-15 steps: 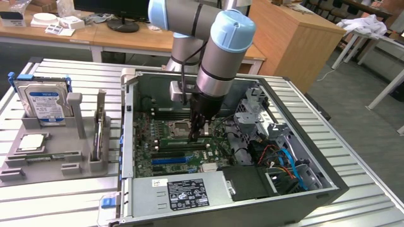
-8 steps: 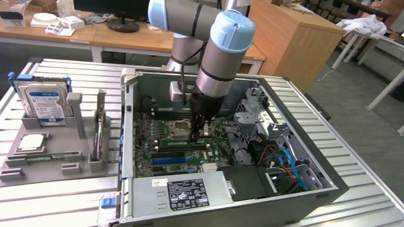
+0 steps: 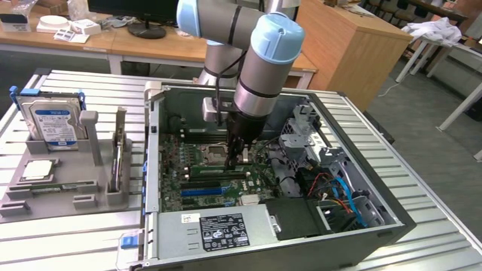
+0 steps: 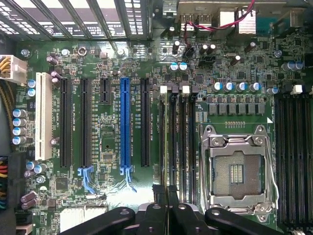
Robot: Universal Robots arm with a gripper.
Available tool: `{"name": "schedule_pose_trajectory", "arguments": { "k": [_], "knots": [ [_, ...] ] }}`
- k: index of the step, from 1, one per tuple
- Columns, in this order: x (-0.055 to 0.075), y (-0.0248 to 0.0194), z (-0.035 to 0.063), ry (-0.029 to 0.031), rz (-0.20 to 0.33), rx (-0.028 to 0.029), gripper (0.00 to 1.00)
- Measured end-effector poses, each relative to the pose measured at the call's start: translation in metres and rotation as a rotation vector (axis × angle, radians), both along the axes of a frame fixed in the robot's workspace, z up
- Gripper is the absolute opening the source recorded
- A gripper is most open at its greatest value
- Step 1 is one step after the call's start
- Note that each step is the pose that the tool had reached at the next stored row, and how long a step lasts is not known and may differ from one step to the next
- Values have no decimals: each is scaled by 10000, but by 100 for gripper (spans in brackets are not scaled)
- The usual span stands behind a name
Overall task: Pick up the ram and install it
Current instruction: 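Insert the ram into the slot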
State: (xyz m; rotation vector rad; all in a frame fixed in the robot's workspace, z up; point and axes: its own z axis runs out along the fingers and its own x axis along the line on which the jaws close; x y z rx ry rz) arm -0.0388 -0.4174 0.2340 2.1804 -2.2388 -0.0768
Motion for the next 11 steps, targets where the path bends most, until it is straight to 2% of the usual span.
{"name": "schedule_pose_trajectory", "arguments": {
  "k": [11],
  "knots": [
    [0,11,-9,-1,0,1,12]
  ]
}}
